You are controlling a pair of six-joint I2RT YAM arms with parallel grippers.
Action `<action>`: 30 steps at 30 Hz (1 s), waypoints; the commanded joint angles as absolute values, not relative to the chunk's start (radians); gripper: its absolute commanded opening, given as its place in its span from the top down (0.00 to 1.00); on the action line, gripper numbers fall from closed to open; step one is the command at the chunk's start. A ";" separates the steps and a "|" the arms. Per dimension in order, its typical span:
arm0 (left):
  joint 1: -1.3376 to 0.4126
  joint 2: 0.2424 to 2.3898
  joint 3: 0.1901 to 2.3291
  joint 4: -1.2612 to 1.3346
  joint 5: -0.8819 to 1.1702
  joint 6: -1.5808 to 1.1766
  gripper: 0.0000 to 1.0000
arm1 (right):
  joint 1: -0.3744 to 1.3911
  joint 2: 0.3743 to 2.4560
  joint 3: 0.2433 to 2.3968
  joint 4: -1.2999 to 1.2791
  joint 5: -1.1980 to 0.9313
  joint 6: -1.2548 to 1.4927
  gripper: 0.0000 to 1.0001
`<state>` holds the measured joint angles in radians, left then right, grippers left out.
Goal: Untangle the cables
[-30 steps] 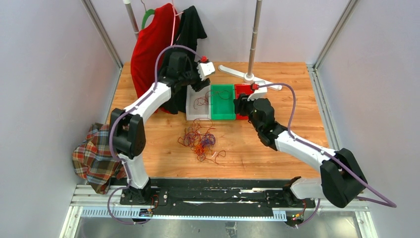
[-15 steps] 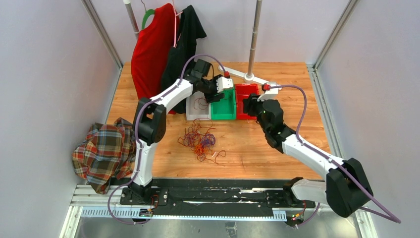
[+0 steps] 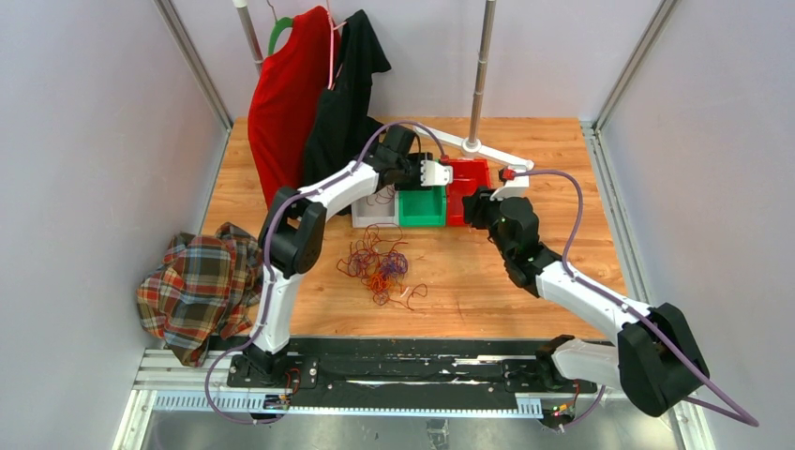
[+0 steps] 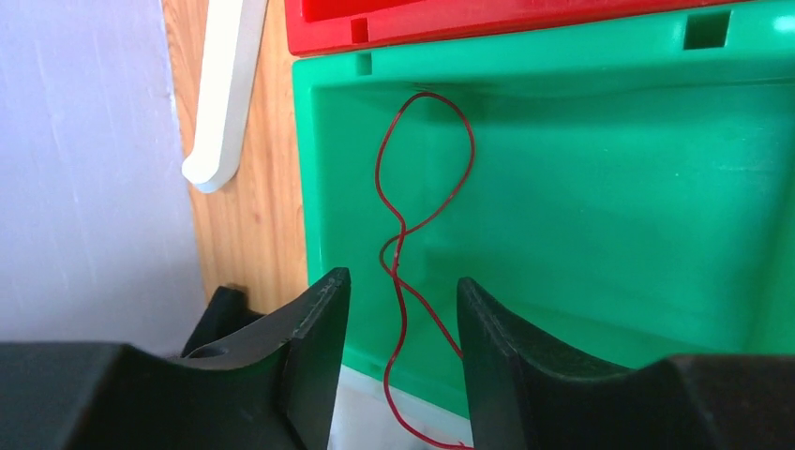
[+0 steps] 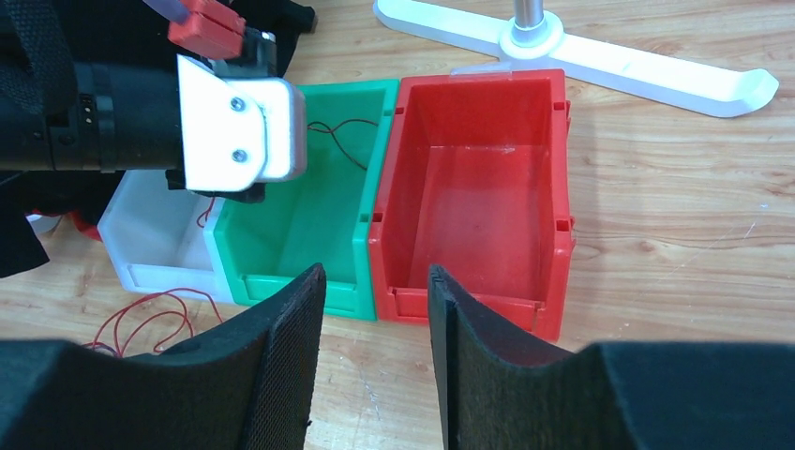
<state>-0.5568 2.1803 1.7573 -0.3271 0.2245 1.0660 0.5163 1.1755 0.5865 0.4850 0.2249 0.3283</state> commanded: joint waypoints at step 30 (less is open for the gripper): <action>-0.438 1.923 1.670 -0.260 0.216 0.826 0.99 | 0.482 1.119 0.598 0.526 0.225 0.312 0.67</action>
